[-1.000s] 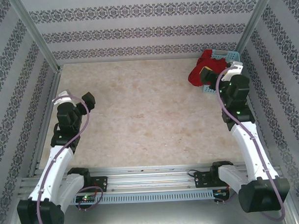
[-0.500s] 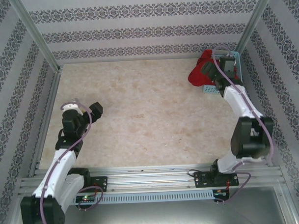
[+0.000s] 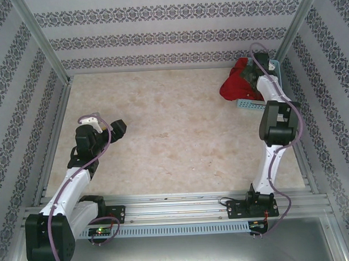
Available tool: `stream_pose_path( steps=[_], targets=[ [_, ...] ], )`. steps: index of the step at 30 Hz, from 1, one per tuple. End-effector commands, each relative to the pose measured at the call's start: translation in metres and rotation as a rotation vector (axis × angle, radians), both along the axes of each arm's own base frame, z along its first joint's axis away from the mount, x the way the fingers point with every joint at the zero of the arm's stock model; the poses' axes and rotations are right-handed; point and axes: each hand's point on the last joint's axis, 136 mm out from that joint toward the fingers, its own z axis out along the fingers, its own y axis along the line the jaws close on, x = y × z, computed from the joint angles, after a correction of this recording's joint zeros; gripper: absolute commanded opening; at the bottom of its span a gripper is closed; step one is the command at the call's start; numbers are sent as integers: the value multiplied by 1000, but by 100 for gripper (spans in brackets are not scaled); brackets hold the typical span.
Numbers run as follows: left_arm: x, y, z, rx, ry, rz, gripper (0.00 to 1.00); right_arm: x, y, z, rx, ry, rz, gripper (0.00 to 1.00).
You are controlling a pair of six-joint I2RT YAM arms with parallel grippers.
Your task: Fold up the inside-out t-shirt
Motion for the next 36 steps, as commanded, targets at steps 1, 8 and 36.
stream_pose_path(
  steps=[1,8,36],
  targets=[
    [4,-5,16,20,-74,-34,100,-5,-8,-24,21,107,-63,98],
    [4,-4,18,25,-79,-30,100,-1,-20,-63,110,243,-158,98],
    [5,-6,23,-18,-42,-22,100,6,-35,-5,164,-48,-185,1]
  ],
)
